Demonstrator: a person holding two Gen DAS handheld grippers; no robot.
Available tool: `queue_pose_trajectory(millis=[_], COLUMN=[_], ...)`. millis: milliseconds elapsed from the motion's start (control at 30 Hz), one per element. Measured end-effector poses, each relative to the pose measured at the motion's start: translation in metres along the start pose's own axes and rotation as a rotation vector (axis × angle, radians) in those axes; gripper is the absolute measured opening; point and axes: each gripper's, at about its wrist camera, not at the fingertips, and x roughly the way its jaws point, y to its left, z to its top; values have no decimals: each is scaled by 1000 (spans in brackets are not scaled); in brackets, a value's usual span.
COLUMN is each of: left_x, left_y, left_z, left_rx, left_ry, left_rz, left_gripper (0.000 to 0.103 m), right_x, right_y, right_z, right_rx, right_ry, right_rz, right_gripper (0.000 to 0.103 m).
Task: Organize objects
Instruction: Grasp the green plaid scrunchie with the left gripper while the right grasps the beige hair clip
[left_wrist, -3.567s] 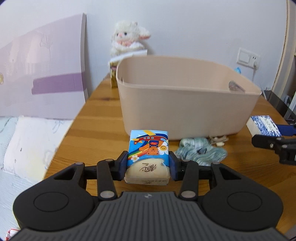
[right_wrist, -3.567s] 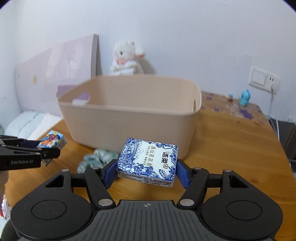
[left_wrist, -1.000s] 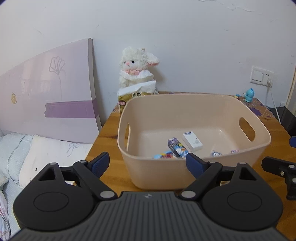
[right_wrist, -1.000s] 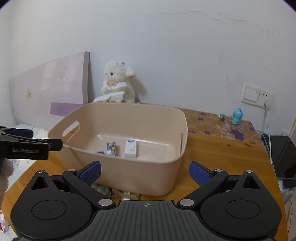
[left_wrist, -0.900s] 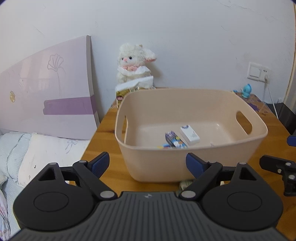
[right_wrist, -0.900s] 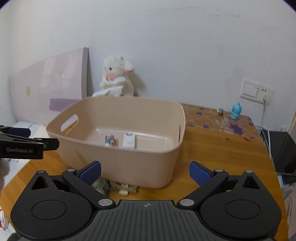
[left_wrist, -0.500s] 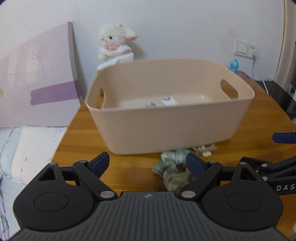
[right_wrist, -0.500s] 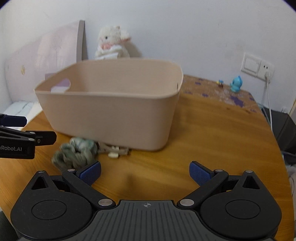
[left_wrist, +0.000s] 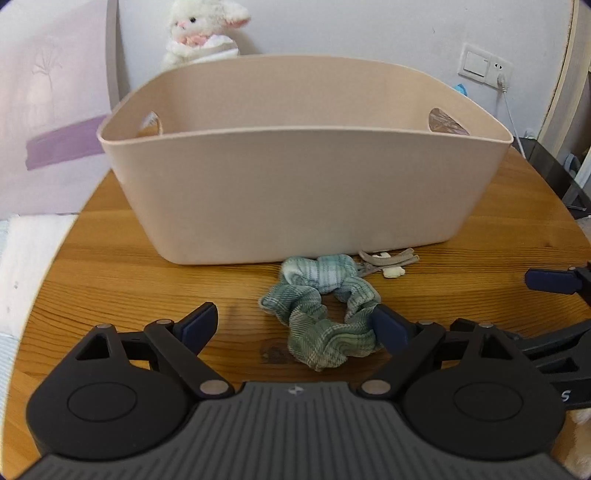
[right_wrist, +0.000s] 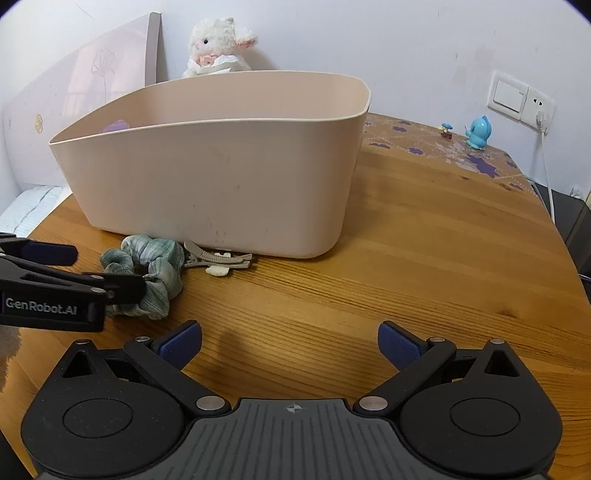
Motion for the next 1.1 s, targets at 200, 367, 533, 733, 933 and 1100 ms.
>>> queue_pose_trajectory(millis=[200, 367, 533, 733, 933, 1100], left_x=[7, 3, -4, -4, 0, 6], left_y=[-1, 7, 22, 48, 59, 57], left_z=[-5, -9, -11, -10, -6, -3], left_rx=[11, -7, -37, -88, -102, -101], left_ry=[25, 9, -9, -13, -26, -36], left_rz=[-71, -68, -17, 46, 67, 60], left_gripper=[42, 25, 23, 22, 23, 24], right_x=[4, 9, 14, 22, 36, 46], right_y=[1, 5, 10, 18, 23, 30], right_z=[1, 1, 2, 7, 15, 22], right_rx=[5, 12, 24, 73, 134, 148], right_ry=[7, 10, 7, -6, -19, -43], right_rz=[5, 14, 29, 49, 61, 39], right_gripper=[103, 103, 103, 103, 103, 103])
